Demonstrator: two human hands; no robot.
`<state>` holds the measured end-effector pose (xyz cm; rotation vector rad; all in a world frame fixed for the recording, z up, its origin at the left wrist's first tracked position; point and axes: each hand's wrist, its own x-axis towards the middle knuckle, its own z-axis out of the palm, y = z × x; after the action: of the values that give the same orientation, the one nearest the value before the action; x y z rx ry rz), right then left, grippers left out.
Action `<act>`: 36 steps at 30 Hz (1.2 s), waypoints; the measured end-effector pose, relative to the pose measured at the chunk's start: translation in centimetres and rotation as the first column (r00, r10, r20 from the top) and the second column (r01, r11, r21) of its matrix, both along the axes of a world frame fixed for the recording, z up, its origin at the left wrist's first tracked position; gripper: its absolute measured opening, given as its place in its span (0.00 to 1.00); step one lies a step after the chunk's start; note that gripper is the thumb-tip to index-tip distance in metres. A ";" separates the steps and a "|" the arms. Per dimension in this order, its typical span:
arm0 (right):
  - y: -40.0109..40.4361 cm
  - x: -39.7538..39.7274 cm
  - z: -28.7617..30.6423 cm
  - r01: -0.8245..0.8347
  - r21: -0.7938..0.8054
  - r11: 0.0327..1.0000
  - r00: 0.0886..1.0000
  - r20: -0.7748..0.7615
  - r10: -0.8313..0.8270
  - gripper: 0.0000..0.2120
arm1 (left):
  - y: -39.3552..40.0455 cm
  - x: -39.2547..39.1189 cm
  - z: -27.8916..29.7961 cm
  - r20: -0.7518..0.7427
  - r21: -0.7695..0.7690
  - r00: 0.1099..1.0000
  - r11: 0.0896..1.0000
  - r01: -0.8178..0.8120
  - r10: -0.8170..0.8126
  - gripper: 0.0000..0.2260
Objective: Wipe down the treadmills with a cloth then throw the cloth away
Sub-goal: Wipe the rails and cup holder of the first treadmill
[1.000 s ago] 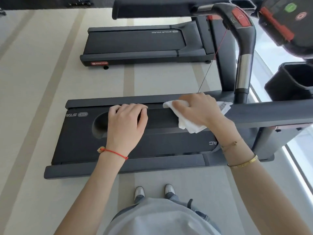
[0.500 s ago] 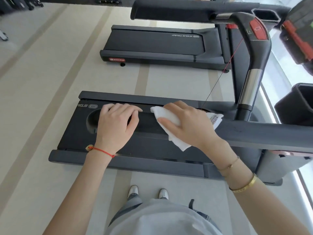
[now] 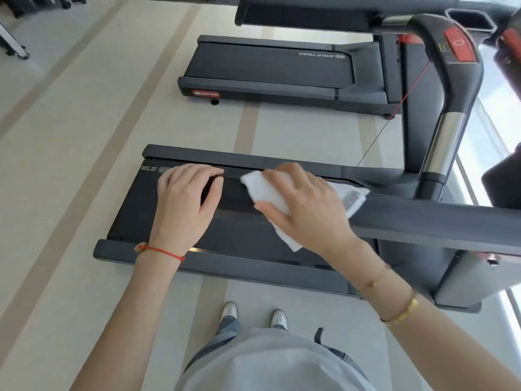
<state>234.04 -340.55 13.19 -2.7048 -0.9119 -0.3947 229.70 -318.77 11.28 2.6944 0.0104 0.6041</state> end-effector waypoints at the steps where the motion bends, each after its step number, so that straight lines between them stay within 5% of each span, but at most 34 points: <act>1: 1.6 -0.1 -0.1 -0.010 -0.012 1.000 1.000 0.009 0.010 0.24 | 0.5 -0.1 -0.1 -0.009 -0.016 1.000 1.000 -0.001 0.000 0.15; 7: 2.5 -1.1 -1.3 0.012 0.039 0.999 0.987 0.159 -0.018 0.22 | 3.1 -0.8 -0.2 -0.039 -0.152 0.997 0.986 0.061 -0.068 0.16; 11: 0.7 -1.1 -1.9 0.164 0.132 0.978 0.955 0.226 -0.190 0.17 | 3.8 -1.2 -0.4 -0.049 -0.195 0.989 0.972 0.127 -0.139 0.17; 17: 9.2 -1.5 -1.7 0.208 0.212 0.955 0.941 0.224 -0.254 0.15 | 4.9 -1.0 -0.7 -0.072 -0.211 0.969 0.953 0.216 -0.235 0.16; 21: 7.0 -1.7 -1.9 0.168 0.165 0.972 0.958 0.207 -0.201 0.16 | 5.4 -0.9 -0.7 -0.078 -0.233 0.959 0.940 0.248 -0.272 0.16; 27: 6.6 -1.2 -1.6 0.429 0.271 0.861 0.861 0.166 -0.481 0.14 | 5.8 -0.9 -0.5 -0.069 -0.264 0.947 0.921 0.287 -0.315 0.17; 34: 10.0 -2.2 -1.8 0.215 0.218 0.952 0.956 0.155 -0.251 0.15 | 6.2 -0.9 -0.7 -0.103 -0.255 0.938 0.920 0.296 -0.331 0.19; 36: 7.5 -2.0 -1.4 0.289 0.227 0.930 0.940 0.119 -0.321 0.14 | 6.4 -0.8 -0.7 -0.099 -0.250 0.937 0.920 0.303 -0.335 0.19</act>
<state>232.02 -333.01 11.83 -2.6485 -0.4482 -0.7288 228.89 -312.41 10.61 2.4318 -0.2999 0.2922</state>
